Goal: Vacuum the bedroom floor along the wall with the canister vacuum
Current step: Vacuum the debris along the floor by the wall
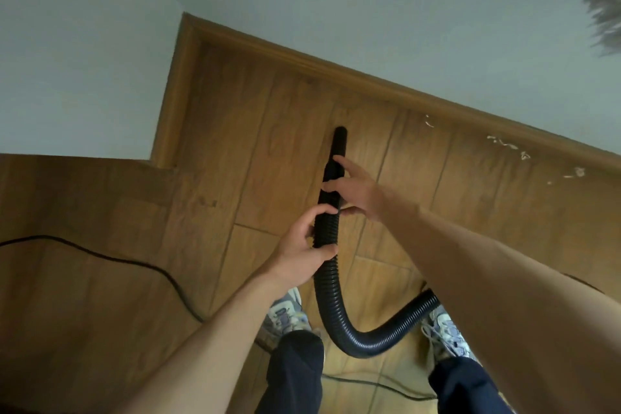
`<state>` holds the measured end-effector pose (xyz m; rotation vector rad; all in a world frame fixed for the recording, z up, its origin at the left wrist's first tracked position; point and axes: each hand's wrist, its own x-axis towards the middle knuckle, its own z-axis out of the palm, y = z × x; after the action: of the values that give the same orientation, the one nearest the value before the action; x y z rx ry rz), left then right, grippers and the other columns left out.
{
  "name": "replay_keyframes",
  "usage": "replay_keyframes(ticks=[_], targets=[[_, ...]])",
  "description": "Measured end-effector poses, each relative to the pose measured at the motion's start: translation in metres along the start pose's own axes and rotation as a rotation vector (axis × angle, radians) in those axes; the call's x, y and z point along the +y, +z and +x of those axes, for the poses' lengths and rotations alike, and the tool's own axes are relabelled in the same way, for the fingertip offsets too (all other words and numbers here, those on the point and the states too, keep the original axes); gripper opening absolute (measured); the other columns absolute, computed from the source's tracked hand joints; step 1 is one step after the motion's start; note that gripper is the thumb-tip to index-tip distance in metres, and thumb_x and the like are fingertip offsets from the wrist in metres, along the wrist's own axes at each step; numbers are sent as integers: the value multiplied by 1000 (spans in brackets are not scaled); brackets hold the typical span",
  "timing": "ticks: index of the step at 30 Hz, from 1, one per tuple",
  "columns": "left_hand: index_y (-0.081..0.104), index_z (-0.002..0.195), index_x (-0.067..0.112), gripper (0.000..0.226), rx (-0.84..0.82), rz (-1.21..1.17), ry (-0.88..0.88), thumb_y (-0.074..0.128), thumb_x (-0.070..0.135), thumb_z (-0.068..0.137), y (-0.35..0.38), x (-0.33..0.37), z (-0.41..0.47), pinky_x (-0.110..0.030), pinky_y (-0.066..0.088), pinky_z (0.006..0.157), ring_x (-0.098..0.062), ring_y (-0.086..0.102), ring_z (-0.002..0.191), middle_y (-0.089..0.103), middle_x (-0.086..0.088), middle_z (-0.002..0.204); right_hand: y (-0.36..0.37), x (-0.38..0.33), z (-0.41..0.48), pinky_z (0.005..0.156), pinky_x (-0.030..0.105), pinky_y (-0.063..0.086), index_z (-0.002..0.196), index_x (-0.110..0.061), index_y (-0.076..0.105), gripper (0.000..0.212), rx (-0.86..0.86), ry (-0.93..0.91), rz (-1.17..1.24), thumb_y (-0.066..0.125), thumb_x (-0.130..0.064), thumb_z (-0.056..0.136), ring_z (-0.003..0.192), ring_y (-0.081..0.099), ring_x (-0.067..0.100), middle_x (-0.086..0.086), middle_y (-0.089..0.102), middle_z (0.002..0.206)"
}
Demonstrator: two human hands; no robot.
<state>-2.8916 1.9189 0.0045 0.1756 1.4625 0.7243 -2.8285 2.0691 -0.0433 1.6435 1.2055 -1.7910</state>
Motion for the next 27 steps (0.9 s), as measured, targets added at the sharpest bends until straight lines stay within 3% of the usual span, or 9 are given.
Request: replay_keyframes(ticks=[4,11,17,19,22,27], targets=[[57,115,45,51,-44,64,12,69,3,88,23,1,4,-25,53,73,-18,60,106,59,-2,117,-23,22,-8,64,31,54,153,-39,24,73,26,13,79,58,-9,95,89,66,19,7,59,128],[52,114,50,50,-49,163,17,69,10,90,40,-5,-1,-38,53,92,-15,57,109,57,5,117,-27,40,-13,75,36,57,152,-41,27,72,33,18,141,58,-11,95,97,65,22,5,62,120],[55,113,50,54,106,58,0,68,3,90,11,-9,-7,-51,57,91,-24,62,108,60,3,114,11,7,-1,85,40,57,153,-40,26,73,-65,-76,57,59,-11,94,92,63,18,0,60,119],[56,116,49,56,160,-9,-15,66,1,91,1,-8,-4,-53,57,89,-24,64,106,61,0,114,19,-10,5,83,38,58,154,-39,25,73,-89,-101,2,57,-10,95,97,64,21,5,58,130],[56,120,48,57,197,-51,-4,66,0,91,-10,0,5,-52,59,85,-25,67,103,62,-5,118,25,-33,14,76,36,57,155,-37,21,71,-122,-144,-82,52,-10,97,102,63,26,8,56,131],[56,116,53,56,168,26,19,67,4,92,-2,18,25,-37,59,74,-22,64,107,60,-1,122,0,-39,23,64,33,56,155,-36,22,70,-59,-180,-69,50,-10,96,88,63,22,8,54,129]])
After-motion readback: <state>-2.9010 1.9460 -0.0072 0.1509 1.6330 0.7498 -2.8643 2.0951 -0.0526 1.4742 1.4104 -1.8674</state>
